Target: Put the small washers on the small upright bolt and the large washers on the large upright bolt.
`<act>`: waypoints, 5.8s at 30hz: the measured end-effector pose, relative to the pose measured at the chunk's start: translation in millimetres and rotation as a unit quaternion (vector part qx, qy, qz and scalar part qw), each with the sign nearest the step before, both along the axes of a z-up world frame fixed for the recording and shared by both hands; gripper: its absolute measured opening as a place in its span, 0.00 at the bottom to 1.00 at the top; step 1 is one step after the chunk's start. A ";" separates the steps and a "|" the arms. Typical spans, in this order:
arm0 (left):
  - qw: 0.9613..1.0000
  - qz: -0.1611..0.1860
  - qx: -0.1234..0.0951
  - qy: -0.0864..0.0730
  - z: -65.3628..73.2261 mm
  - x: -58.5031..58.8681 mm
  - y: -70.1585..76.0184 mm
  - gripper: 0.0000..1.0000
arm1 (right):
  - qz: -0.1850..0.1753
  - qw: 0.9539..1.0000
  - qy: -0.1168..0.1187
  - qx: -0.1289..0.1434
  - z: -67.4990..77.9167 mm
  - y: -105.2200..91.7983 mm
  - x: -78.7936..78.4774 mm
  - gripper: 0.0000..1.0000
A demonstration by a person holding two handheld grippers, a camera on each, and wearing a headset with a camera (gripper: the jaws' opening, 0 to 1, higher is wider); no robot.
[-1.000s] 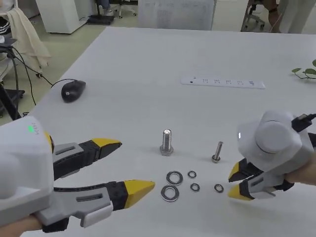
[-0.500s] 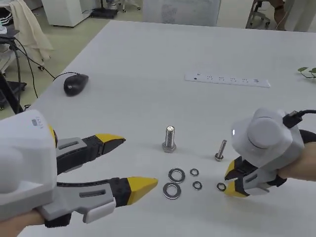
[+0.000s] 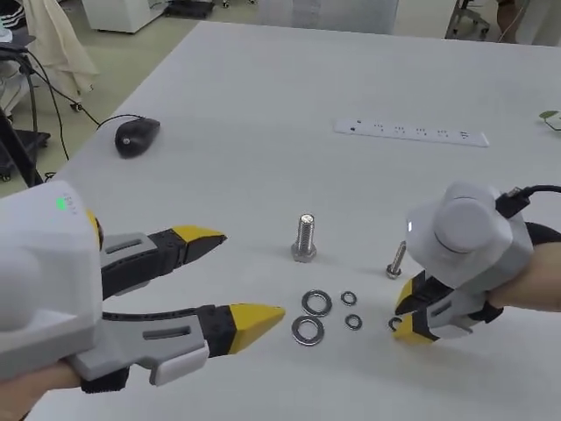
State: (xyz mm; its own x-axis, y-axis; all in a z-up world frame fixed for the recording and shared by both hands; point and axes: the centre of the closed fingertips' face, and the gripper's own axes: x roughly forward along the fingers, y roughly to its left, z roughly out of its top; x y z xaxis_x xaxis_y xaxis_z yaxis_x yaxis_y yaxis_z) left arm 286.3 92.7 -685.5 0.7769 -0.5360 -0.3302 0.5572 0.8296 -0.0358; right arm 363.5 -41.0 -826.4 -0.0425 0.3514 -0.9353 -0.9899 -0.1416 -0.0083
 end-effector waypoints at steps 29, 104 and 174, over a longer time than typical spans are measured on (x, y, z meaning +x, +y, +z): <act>1.000 -0.007 0.000 0.003 -5.7 -2.3 -5.7 0.54 | -0.015 1.000 -0.009 -0.017 29.3 -14.1 16.0 0.11; 1.000 0.000 0.001 0.014 -14.4 0.1 1.2 0.55 | 0.028 0.998 -0.045 -0.018 14.8 14.2 64.6 0.16; 0.999 0.003 0.007 -0.034 12.1 -16.0 -3.8 0.55 | 0.079 0.997 -0.011 -0.022 -2.6 48.8 -20.0 0.15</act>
